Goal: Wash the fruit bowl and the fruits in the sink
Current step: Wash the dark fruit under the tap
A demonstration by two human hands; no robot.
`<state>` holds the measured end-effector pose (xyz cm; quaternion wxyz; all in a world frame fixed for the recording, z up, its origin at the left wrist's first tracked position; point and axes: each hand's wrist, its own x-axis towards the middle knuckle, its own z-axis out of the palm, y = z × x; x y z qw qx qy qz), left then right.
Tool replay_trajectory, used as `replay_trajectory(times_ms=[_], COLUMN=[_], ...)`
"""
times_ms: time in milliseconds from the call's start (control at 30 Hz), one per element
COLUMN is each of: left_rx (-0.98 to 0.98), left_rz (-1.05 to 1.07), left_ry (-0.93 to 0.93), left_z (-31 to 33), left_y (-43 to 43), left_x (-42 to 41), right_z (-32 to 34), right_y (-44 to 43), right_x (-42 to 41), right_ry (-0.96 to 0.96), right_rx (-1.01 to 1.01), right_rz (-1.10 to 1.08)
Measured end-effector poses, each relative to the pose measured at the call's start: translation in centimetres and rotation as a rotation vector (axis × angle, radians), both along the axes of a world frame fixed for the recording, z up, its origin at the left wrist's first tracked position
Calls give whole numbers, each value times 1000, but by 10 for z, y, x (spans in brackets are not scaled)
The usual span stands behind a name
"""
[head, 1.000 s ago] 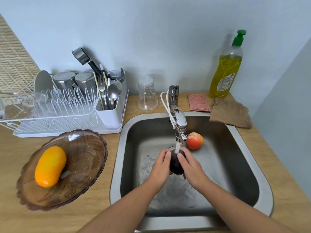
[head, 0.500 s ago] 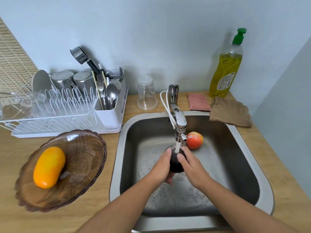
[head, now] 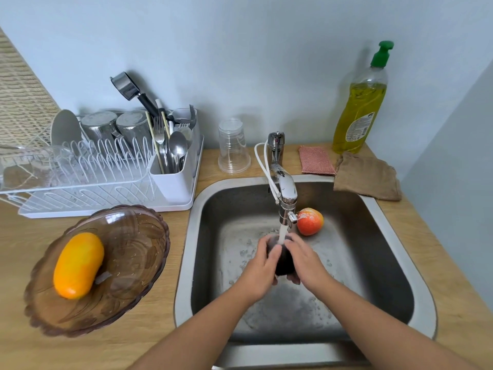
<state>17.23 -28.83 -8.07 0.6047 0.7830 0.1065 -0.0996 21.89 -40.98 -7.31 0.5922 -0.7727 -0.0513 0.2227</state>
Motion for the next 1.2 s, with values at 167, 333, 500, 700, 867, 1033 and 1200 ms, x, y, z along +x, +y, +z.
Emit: replay_trajectory(times_ms=[167, 333, 500, 700, 867, 1033, 1200], left_rx=[-118, -51, 133, -279, -321, -270, -477], left_rz=[15, 27, 4, 113, 115, 114, 165], left_ry=[21, 29, -128, 126, 71, 11, 137], left_z=[3, 9, -3, 11, 11, 6, 9], left_y=[-3, 0, -8, 0, 4, 7, 8], left_x=[-2, 2, -1, 4, 2, -4, -2], right_z=[4, -7, 3, -5, -4, -6, 1], right_y=[-1, 2, 7, 2, -1, 1, 2], right_x=[1, -5, 0, -1, 0, 7, 5], right_ry=[3, -149, 55, -151, -19, 258, 169], right_rx=[-48, -71, -52, -51, 26, 80, 89], right_rz=[12, 27, -153, -71, -33, -93, -123])
